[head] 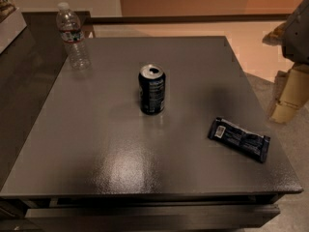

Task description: Move rxbar blueberry near pepsi can

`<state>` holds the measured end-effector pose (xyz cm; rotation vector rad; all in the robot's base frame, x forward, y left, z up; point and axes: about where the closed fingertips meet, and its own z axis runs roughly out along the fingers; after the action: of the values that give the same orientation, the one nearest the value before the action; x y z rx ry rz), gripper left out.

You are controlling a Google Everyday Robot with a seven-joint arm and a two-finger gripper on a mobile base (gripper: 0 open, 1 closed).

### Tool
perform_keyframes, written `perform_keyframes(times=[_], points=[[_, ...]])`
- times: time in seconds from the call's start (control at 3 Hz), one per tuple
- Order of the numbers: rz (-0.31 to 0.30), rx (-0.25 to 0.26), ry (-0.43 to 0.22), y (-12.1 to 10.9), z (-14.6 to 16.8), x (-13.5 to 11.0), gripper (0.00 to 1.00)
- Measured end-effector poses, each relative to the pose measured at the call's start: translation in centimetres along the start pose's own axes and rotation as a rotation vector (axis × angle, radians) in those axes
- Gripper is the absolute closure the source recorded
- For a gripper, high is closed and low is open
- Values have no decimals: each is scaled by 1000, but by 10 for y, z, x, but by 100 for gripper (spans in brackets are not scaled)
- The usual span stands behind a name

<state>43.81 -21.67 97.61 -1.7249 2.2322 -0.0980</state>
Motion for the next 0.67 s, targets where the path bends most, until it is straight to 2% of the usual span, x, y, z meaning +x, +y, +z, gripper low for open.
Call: perform_keyframes(times=[0.67], points=[[16, -8, -12, -1, 2, 0, 0]])
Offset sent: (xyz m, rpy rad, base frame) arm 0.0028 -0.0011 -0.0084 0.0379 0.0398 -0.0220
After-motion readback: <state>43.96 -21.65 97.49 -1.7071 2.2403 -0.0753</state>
